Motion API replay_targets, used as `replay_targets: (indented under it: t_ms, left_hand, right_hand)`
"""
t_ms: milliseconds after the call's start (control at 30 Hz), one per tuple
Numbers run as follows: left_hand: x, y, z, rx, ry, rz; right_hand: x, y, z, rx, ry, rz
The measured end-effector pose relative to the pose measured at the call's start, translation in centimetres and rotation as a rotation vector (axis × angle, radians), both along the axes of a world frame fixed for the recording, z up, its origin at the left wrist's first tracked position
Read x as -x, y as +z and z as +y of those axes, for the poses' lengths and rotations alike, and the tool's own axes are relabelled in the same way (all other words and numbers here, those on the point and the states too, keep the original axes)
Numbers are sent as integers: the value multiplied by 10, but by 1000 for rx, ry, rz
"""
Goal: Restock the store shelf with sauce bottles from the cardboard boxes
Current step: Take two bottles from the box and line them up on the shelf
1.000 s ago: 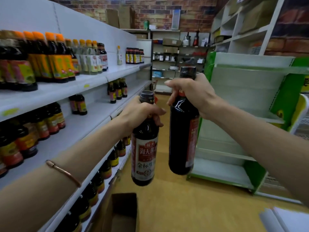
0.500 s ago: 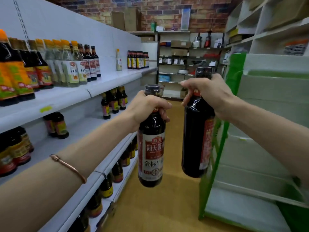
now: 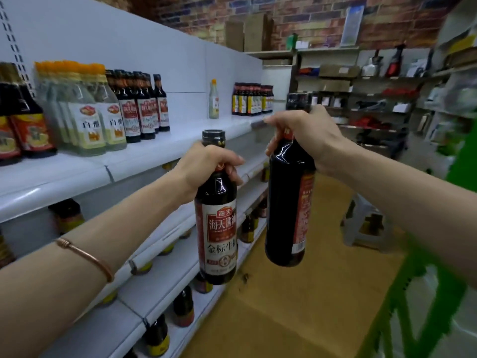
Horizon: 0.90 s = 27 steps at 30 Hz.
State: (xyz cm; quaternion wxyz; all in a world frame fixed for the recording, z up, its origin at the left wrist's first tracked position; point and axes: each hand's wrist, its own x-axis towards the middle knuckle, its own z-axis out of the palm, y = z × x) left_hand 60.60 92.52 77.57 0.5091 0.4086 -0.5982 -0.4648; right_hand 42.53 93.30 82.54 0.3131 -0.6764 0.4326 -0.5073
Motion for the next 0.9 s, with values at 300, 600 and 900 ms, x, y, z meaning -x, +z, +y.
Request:
replay_targets:
  t_ms: [300,600,900]
  left_hand:
    - [-25,34,-193,86,140,-34]
    - [-65,99,-364,106,234,-55]
    - [-107,131,-501,115,487,46]
  right_hand:
    - [-37,22,-215,28,134,-38]
    - [-81,74,-414,-5,345,-128]
    - [-150,104,-599,-77,710,-152]
